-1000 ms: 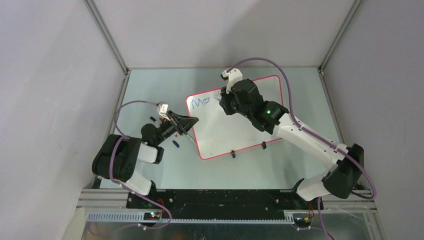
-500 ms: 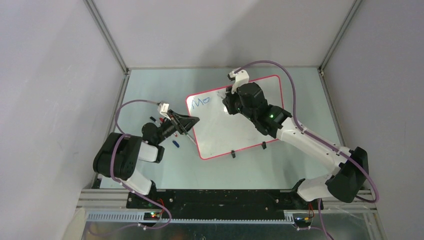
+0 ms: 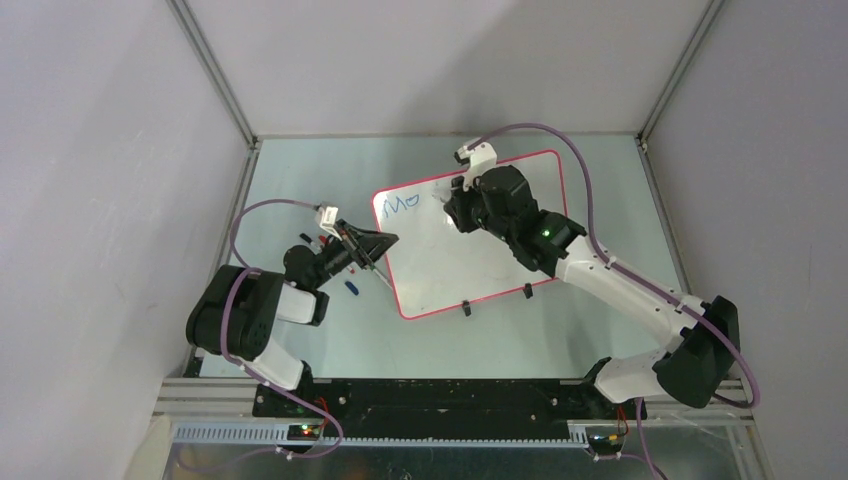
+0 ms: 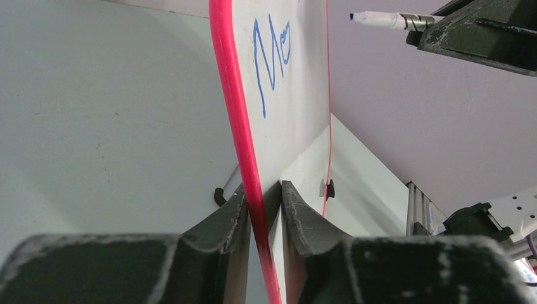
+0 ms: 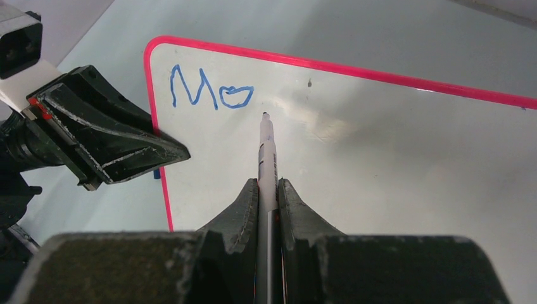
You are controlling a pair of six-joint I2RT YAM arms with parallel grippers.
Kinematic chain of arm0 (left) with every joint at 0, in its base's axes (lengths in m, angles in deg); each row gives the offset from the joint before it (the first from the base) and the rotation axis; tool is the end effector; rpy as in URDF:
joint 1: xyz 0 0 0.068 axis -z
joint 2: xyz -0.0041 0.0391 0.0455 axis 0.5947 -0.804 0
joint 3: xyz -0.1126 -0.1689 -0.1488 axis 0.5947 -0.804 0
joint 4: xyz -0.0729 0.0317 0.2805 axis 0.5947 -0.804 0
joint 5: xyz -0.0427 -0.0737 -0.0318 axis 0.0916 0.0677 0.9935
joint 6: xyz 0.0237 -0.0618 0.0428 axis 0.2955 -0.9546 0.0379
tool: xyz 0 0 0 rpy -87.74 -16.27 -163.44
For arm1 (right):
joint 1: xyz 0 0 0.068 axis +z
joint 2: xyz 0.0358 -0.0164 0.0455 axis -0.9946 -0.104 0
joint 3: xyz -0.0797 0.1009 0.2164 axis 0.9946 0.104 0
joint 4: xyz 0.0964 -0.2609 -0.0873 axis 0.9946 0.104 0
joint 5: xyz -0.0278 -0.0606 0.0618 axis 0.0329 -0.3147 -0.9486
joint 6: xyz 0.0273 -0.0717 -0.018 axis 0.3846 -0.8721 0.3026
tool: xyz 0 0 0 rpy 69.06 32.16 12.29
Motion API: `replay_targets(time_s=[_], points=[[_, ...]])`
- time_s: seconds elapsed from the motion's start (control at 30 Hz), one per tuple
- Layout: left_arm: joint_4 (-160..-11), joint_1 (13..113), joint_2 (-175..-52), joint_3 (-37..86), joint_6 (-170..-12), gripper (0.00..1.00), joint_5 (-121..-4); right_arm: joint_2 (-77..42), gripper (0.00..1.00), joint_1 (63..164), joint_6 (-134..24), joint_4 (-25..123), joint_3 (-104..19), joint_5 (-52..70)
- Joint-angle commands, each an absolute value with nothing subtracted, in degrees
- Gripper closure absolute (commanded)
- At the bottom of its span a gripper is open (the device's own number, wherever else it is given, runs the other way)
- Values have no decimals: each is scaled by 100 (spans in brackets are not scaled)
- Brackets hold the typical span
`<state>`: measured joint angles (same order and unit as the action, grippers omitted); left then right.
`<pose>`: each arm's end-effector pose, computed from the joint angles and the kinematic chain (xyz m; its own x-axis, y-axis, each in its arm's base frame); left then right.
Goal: Write a sentence on the whiteboard
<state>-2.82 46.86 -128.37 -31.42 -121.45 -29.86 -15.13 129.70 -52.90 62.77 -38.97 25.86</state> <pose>0.2666 -0.0936 0.1297 -0.3703 -0.4432 -0.8164 0.6965 0.4490 -0.5597 0.2768 0.2682 0.3305 -0.3335 -0.1273 -0.9341 -0.5615 0.8227 0.0884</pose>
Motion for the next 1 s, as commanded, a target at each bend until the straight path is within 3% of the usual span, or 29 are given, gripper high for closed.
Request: replay_targets(time_s=[0.0, 0.97], points=[[12, 4730, -12839, -3008, -12014, 78, -2928, -1601, 100, 13009, -5412, 6430, -4369, 2443], [10, 4731, -12833, -3007, -12005, 83, -2902, -2436, 100, 13130, -5479, 7017, -5183, 2806]])
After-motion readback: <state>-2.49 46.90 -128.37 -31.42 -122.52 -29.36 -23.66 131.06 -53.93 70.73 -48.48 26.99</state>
